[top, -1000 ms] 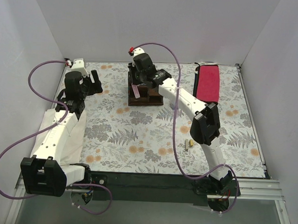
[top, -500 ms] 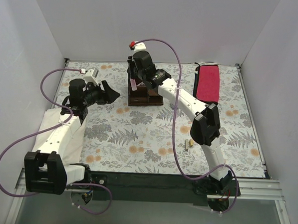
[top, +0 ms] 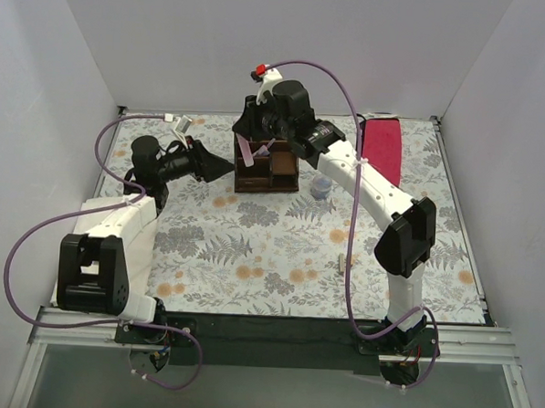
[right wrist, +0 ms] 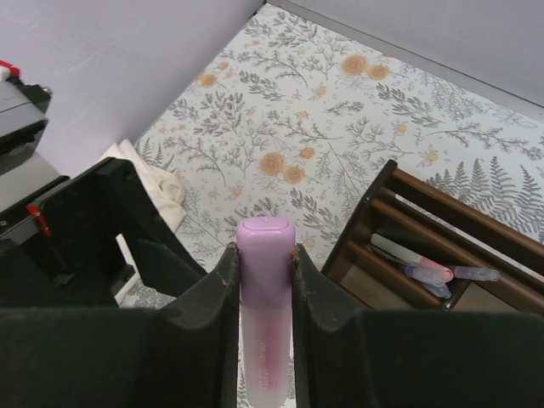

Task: Sort the stationery into containers
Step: Place the pen in the storage box.

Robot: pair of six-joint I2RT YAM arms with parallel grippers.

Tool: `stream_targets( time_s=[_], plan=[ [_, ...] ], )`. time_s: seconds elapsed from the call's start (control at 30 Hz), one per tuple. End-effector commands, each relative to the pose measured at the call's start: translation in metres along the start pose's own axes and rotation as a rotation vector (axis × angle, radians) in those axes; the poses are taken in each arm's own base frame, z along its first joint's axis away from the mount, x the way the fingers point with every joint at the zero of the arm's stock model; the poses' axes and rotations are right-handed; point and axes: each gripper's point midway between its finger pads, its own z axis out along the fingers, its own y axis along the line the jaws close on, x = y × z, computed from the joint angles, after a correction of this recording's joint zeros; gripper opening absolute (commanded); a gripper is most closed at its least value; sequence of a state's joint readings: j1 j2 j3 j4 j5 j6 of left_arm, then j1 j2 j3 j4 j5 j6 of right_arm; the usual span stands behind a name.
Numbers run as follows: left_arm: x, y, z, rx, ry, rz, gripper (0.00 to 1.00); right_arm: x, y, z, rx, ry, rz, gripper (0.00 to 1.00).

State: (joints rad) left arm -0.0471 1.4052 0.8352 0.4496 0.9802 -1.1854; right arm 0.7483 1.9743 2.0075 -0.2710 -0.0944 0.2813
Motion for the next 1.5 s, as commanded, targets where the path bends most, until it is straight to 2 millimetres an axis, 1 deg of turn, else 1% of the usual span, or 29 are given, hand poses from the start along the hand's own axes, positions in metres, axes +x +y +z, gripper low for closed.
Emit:
stream_targets(
  time_s=[0.0,0.03,0.1,0.2,0.37,0.4,0.43,0.57,0.77,0.9,1.03,1.17,1.3,1.33,1.43,1.47],
  plan=[
    [-0.030,-0.011,0.003,0.037,-0.061,0.082,0.54,-0.016,0.022,-0.005,-0.060,-0.048,-0.018,0.01],
    [-0.032,-0.011,0.003,0.039,-0.058,0.087,0.54,-0.016,0.019,-0.002,-0.043,-0.053,-0.018,0.01],
    [-0.038,-0.015,0.004,0.047,-0.061,0.097,0.53,-0.016,0.022,0.001,-0.035,-0.056,-0.020,0.01],
    [-0.046,-0.013,0.006,0.034,-0.083,0.090,0.52,-0.013,0.022,0.004,-0.026,-0.054,-0.023,0.01],
    [-0.054,-0.003,0.010,-0.001,-0.111,0.084,0.50,-0.013,0.020,0.007,0.021,-0.065,-0.022,0.01],
    [-0.052,0.000,0.011,-0.004,-0.108,0.077,0.50,-0.013,0.016,0.007,0.046,-0.071,-0.020,0.01],
    [-0.056,0.001,0.013,-0.006,-0.113,0.078,0.50,-0.015,0.016,0.007,0.050,-0.073,-0.018,0.01],
    [-0.057,0.008,0.016,-0.015,-0.111,0.067,0.49,-0.018,0.018,0.008,0.052,-0.084,-0.012,0.01],
    [-0.060,0.012,0.022,-0.016,-0.110,0.056,0.49,-0.020,0.028,0.010,0.036,-0.092,-0.004,0.01],
    [-0.061,0.012,0.024,-0.006,-0.111,0.041,0.48,-0.017,0.032,0.013,0.031,-0.087,-0.003,0.01],
    [-0.060,0.008,0.025,0.006,-0.108,0.037,0.49,-0.014,0.031,0.016,0.037,-0.081,-0.004,0.01],
    [-0.057,0.010,0.026,0.004,-0.102,0.022,0.48,-0.013,0.032,0.019,0.031,-0.081,-0.005,0.01],
    [-0.056,0.007,0.028,0.014,-0.095,0.022,0.44,-0.012,0.033,0.020,0.030,-0.079,-0.004,0.01],
    [-0.056,0.007,0.027,0.015,-0.095,0.022,0.40,-0.013,0.034,0.020,0.031,-0.081,-0.004,0.01],
    [-0.054,0.006,0.028,0.021,-0.088,0.021,0.33,-0.014,0.034,0.021,0.030,-0.083,-0.007,0.01],
    [-0.053,0.005,0.028,0.026,-0.086,0.024,0.28,-0.014,0.034,0.021,0.029,-0.085,-0.010,0.01]
  ],
)
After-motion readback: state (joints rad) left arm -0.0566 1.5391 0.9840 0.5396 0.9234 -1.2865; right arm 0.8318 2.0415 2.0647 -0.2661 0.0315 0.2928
